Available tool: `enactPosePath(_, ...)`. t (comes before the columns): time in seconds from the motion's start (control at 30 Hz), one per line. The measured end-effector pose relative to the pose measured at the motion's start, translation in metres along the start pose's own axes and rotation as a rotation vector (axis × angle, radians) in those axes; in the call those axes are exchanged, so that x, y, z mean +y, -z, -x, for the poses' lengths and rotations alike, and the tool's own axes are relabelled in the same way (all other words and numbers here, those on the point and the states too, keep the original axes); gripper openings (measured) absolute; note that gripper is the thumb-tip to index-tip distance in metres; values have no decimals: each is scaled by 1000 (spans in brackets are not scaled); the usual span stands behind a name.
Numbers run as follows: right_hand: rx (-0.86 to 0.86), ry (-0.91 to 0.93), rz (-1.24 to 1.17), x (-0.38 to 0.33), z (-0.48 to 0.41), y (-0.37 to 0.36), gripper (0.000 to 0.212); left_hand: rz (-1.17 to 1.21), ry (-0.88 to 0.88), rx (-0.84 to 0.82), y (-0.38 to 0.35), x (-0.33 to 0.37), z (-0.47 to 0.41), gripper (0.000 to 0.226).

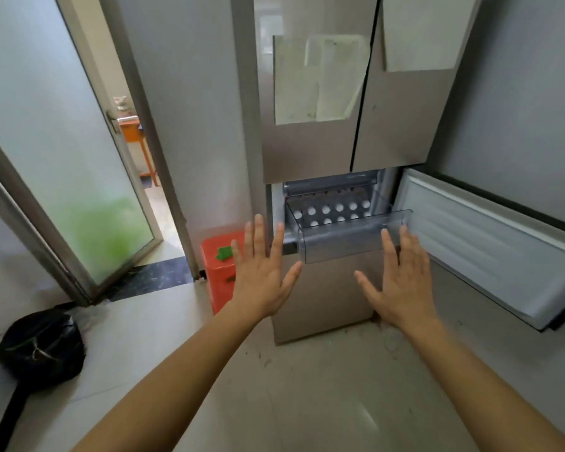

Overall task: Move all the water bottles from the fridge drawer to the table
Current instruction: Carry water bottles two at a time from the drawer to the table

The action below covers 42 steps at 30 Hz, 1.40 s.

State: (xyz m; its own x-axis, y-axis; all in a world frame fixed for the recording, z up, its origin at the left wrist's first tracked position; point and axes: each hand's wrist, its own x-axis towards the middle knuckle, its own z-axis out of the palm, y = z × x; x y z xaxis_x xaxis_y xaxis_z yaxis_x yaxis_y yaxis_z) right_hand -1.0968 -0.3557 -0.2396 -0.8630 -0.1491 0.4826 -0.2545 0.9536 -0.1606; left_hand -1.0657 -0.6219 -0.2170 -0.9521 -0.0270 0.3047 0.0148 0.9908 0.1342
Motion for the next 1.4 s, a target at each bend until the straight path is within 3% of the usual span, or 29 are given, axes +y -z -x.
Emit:
enactPosePath(0.17,-20,-107,29,79,-52,-27,92,31,-79,-60,-48,50,-87,80)
enactPosePath(0.37,-136,-174,17,179,-131,-86,90,11,-38,-185,-121,103,-183,79)
enactPosePath(0.6,-286,-63,-18,243,-241,-135,77,25,130,-293,-173,130,-269,78)
enactPosePath(0.9,-416,57,-63,241,-324,-223,65,147,312,-369,-246,104,-355,78)
enactPosePath(1.17,-672,-71,-262,207,-391,-300,55,430,475,-473,-310,60,-415,94)
enactPosePath(1.4,-857,-216,-452,179,-418,-348,57,599,750,-456,-340,44,-450,80)
